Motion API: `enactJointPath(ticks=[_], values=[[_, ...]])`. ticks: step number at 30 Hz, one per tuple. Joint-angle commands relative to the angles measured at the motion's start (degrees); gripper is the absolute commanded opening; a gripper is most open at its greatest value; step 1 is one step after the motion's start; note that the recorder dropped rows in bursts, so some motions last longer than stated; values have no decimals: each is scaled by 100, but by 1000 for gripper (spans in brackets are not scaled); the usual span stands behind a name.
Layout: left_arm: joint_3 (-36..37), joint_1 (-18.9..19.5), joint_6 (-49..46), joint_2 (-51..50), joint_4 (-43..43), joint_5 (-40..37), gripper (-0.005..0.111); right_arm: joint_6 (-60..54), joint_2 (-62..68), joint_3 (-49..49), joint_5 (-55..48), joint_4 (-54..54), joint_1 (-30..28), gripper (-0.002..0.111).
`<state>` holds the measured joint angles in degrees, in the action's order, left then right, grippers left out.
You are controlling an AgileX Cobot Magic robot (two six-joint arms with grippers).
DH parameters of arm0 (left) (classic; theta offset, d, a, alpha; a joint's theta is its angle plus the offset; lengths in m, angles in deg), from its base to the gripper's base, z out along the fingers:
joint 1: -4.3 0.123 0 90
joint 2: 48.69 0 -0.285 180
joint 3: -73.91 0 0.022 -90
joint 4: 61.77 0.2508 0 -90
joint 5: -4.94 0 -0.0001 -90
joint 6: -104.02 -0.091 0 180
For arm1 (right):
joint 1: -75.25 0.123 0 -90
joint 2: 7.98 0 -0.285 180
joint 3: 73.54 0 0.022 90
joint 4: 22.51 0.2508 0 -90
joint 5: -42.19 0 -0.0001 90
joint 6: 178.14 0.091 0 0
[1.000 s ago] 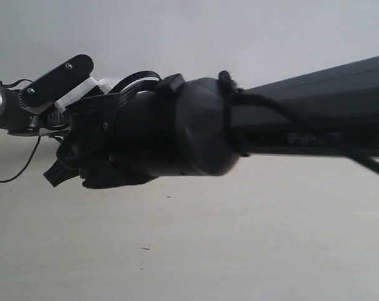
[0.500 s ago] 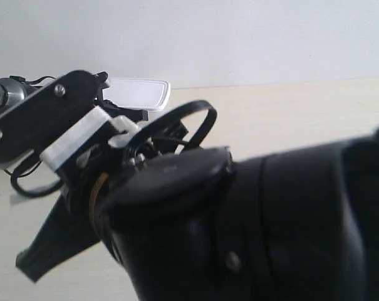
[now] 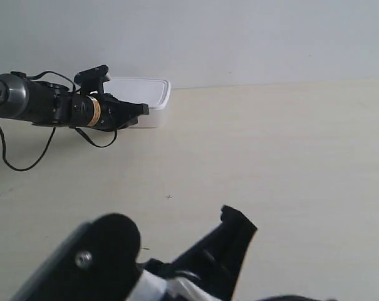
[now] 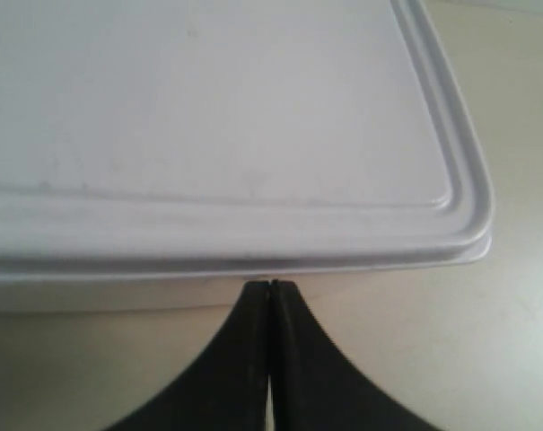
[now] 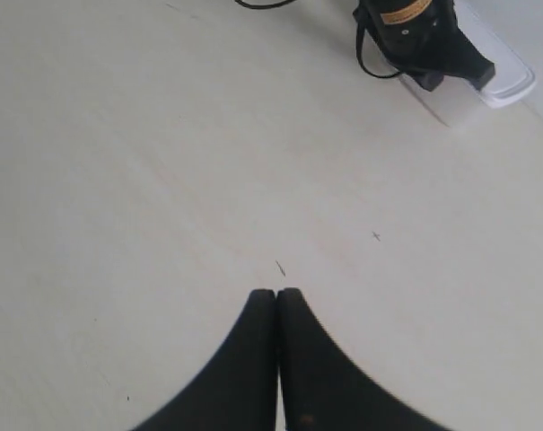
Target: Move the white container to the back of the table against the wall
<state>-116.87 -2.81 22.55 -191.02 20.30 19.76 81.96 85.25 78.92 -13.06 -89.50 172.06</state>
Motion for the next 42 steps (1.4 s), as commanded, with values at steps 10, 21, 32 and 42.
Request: enactJointPath(ticks=[10, 21, 32, 42], values=[[-485, 8, 40, -411, -57, 46, 0, 1073, -347, -709, -1471, 705, 1807, 0], [-611, 8, 55, -411, -54, 6, 0, 1646, -347, -925, -1471, 719, 2659, 0], [-811, 8, 35, -411, -15, -214, 0, 1910, -347, -1149, -1471, 571, 2612, 0], [-852, 8, 24, -411, 49, -226, 0, 1936, -956, -1598, -1471, 170, 1635, 0]])
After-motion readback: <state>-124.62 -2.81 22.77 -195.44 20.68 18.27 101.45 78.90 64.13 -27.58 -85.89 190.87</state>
